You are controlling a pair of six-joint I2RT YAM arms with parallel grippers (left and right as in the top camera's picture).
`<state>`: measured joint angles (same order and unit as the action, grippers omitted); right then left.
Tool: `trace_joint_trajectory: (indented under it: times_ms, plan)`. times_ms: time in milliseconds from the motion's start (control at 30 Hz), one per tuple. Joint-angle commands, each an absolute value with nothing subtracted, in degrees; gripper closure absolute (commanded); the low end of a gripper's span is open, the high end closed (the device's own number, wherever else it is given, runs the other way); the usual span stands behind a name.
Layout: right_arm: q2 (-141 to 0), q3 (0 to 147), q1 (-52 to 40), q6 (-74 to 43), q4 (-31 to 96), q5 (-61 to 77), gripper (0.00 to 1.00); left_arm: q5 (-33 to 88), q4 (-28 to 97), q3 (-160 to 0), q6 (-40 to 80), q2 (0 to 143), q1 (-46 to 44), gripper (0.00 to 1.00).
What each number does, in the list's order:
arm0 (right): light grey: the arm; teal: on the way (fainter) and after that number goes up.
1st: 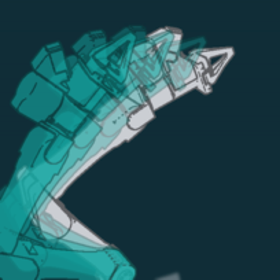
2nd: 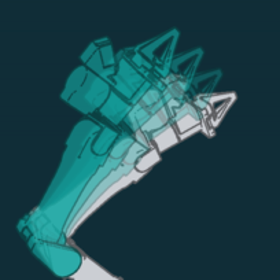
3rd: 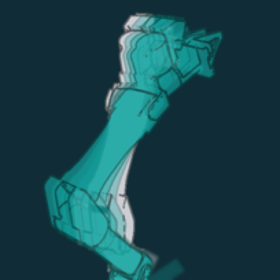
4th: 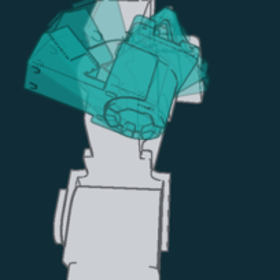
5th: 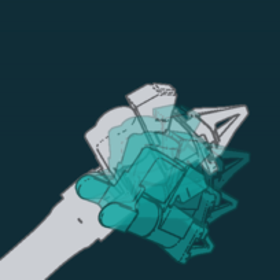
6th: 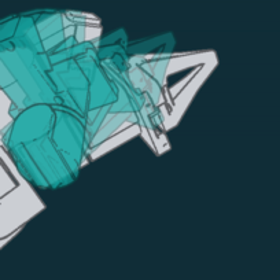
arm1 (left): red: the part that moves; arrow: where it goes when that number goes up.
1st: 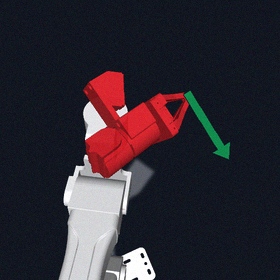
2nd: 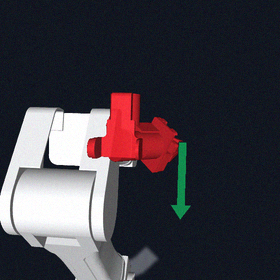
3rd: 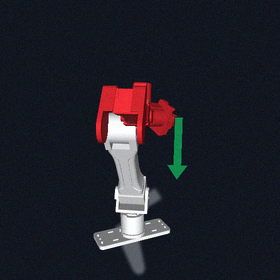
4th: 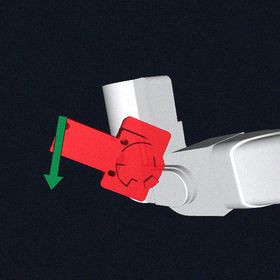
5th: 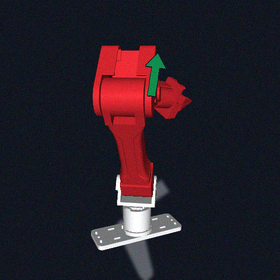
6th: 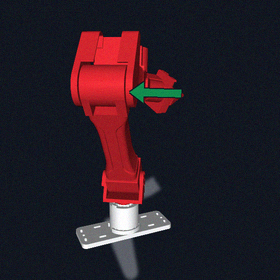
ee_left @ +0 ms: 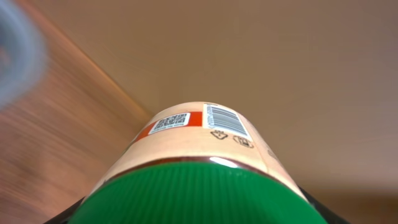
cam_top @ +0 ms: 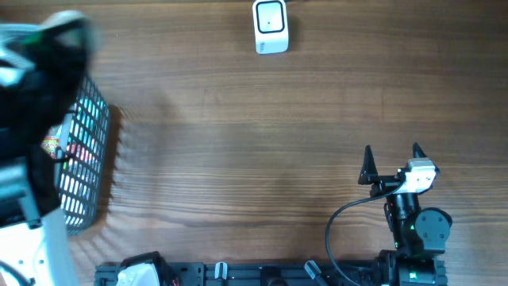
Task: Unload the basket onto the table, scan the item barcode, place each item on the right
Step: 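Carry jar with left gripper to table center and release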
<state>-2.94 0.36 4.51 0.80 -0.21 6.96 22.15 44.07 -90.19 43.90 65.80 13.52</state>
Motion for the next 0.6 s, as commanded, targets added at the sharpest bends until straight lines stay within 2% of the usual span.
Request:
trace_joint_trajectory:
  times_ms: [0, 100, 267, 400, 567]
  plan:
    - [-2.8, 0.3, 4.3, 1.5, -0.3, 6.0, 0.00, 10.3, 46.6, -90.7, 32.9, 72.0, -6.6, 0.36]
    - [-2.8, 0.3, 4.3, 1.5, -0.3, 6.0, 0.00, 5.3, 48.2, -90.7, 27.4, 83.5, -20.9, 0.36]
    - [-2.8, 0.3, 4.3, 1.5, -0.3, 6.0, 0.00, 5.2, 51.9, -90.7, 18.2, 104.3, -32.7, 0.37]
    - [-2.8, 0.3, 4.3, 1.5, -0.3, 6.0, 0.00, 5.2, 54.2, -90.7, 13.7, 113.6, -35.6, 0.41]
    - [-2.8, 0.3, 4.3, 1.5, -0.3, 6.0, 0.00, 4.6, 54.3, -90.6, 12.2, 117.0, -36.6, 0.40]
